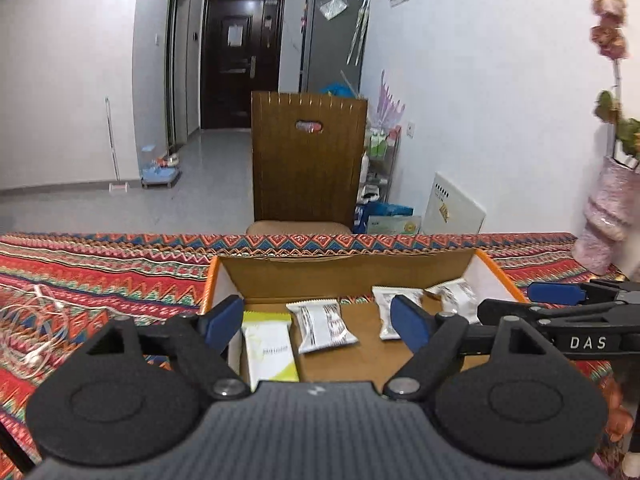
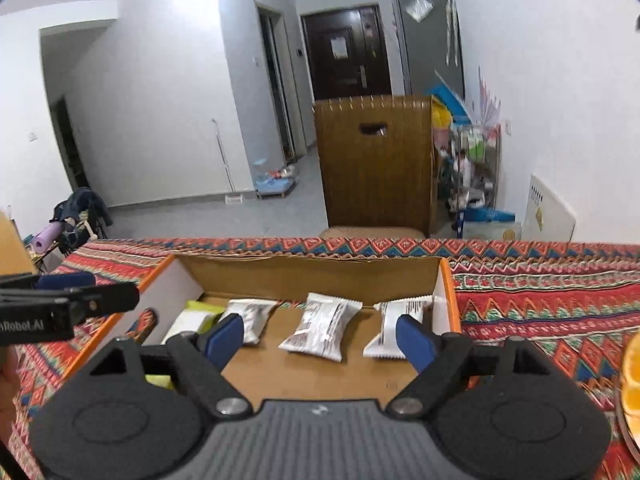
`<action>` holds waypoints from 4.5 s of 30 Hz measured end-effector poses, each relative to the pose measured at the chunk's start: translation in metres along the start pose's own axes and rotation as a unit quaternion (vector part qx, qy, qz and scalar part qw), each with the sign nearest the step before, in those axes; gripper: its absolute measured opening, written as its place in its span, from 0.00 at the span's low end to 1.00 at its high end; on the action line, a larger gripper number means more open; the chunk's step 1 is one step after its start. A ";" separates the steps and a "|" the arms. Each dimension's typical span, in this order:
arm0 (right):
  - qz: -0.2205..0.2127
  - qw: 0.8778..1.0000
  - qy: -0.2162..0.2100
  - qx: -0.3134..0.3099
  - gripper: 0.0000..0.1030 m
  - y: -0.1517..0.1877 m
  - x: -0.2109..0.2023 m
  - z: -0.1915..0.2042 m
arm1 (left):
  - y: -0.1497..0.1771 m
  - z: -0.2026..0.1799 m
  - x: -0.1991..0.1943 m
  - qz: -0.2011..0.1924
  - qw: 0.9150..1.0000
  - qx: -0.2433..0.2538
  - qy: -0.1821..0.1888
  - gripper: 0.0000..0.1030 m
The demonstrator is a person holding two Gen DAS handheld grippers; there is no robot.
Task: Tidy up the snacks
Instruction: 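Withdraw both tools from the box back toward the snack pile, then grasp the oat biscuit packet with the left tool while the right tool grasps a silver packet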
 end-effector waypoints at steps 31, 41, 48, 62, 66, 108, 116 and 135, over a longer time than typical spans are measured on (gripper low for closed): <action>-0.028 0.998 0.040 -0.038 1.00 0.255 -0.328 0.165 | 0.272 0.032 -0.364 -0.072 0.996 -0.011 -0.045 0.98; -0.002 0.998 0.035 -0.045 1.00 0.285 -0.346 0.187 | 0.294 0.045 -0.384 -0.063 0.997 -0.015 -0.040 0.98; -0.008 0.998 0.037 -0.041 1.00 0.275 -0.341 0.182 | 0.291 0.043 -0.378 -0.060 0.997 -0.008 -0.038 0.98; 0.007 0.998 0.041 -0.041 1.00 0.254 -0.298 0.165 | 0.270 0.051 -0.319 -0.027 0.998 0.000 -0.048 0.99; 0.008 0.998 0.043 -0.044 1.00 0.242 -0.280 0.159 | 0.256 0.052 -0.293 -0.022 0.999 0.012 -0.046 0.99; 0.020 0.997 0.079 0.009 0.77 0.119 -0.025 0.070 | 0.177 0.071 -0.140 0.040 0.998 0.007 0.039 0.60; 0.000 0.990 0.125 -0.064 0.23 0.121 -0.051 0.079 | 0.180 0.067 -0.148 0.034 0.999 0.007 0.031 0.60; -0.054 0.996 0.043 -0.063 0.18 0.176 -0.243 0.122 | 0.208 0.017 -0.245 0.009 0.999 -0.010 0.047 0.60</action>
Point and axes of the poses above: each gripper's, at about its wrist camera, not at the fingertips, and x roughly the way its jaws point, z to its left, y to its underside, the point moved 4 cm from there along x, roughly the way its jaws point, and after that the axes turned 12 degrees about -x, right-handed, at the moved point
